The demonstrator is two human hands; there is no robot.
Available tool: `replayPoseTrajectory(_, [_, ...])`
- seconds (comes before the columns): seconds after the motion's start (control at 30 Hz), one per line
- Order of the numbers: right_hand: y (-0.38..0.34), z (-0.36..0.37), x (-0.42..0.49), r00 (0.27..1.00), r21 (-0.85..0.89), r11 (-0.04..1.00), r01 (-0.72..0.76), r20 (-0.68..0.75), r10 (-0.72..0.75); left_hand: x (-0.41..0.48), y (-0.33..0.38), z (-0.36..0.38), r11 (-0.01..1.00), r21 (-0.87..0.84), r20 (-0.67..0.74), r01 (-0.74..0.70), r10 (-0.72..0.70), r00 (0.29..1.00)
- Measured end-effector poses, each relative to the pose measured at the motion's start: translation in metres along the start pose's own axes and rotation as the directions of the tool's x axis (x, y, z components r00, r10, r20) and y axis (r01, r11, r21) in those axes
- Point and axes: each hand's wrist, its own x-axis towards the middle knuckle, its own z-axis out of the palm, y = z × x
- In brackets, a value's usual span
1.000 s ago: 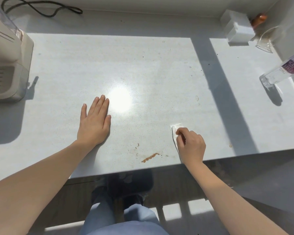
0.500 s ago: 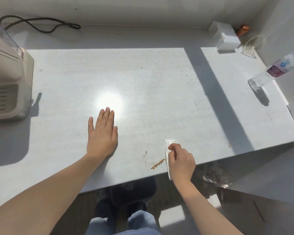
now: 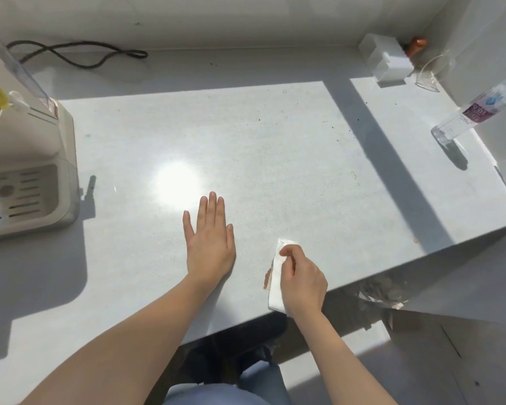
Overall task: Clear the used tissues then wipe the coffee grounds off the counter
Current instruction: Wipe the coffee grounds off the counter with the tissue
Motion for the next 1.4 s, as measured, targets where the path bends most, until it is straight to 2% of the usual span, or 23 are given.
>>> replayPoseTrajectory(0.13, [0.01,-0.023,0.0,0.984,0.133,0.984,0.118,0.119,-0.134,0.0,0.0,-0.001,1.0,-0.017,0.009,-0.008,0.008,1.0])
replayPoseTrajectory(0.23, [0.017,-0.04,-0.002,0.944,0.024,0.96,0.279,0.175,-0.279,0.0,0.0,-0.002,1.0,-0.026,0.008,-0.011,0.011,1.0])
replayPoseTrajectory(0.33, [0.017,-0.045,0.002,0.855,-0.131,0.883,0.451,0.349,-0.385,0.0,0.0,-0.001,1.0,-0.022,0.008,-0.01,0.011,1.0])
replayPoseTrajectory(0.57, [0.024,-0.052,0.027,0.711,-0.148,0.769,0.623,0.517,-0.477,0.0,0.0,-0.001,1.0,-0.011,0.015,-0.01,0.01,1.0])
replayPoseTrajectory(0.63, [0.024,-0.053,0.033,0.646,-0.129,0.712,0.69,0.554,-0.525,0.0,-0.001,-0.001,1.0,-0.009,0.017,-0.01,0.01,1.0])
replayPoseTrajectory(0.73, [0.019,-0.051,0.044,0.509,-0.079,0.604,0.793,0.631,-0.585,0.0,0.0,-0.001,0.999,-0.032,0.015,-0.006,0.007,1.0])
replayPoseTrajectory(0.87, [0.01,-0.047,0.055,0.321,-0.059,0.395,0.917,0.697,-0.641,0.0,0.001,-0.001,0.998,-0.067,-0.005,-0.007,0.007,1.0])
replayPoseTrajectory(1.0, [0.008,-0.044,0.055,0.204,-0.03,0.265,0.964,0.722,-0.661,-0.001,0.002,-0.002,0.994,-0.11,-0.028,-0.01,0.007,1.0])
replayPoseTrajectory(1.1, [0.011,-0.041,0.048,0.155,0.014,0.239,0.971,0.725,-0.671,-0.009,0.005,-0.012,0.952,-0.3,-0.095,-0.057,0.029,0.995])
replayPoseTrajectory(1.17, [0.012,-0.04,0.047,0.148,0.026,0.237,0.971,0.714,-0.685,-0.028,0.01,-0.02,0.888,-0.421,-0.162,-0.187,0.13,0.978])
replayPoseTrajectory(1.27, [0.009,-0.042,0.049,0.128,0.02,0.194,0.981,0.686,-0.716,-0.068,0.021,-0.02,0.841,-0.455,-0.166,-0.292,0.242,0.956])
replayPoseTrajectory(1.33, [0.008,-0.043,0.048,0.116,0.003,0.159,0.987,0.667,-0.736,-0.09,0.025,-0.017,0.851,-0.451,-0.122,-0.269,0.24,0.963])
replayPoseTrajectory(1.4, [0.009,-0.043,0.044,0.122,-0.025,0.139,0.99,0.654,-0.747,-0.106,0.028,-0.012,0.893,-0.372,-0.057,-0.251,0.248,0.967])
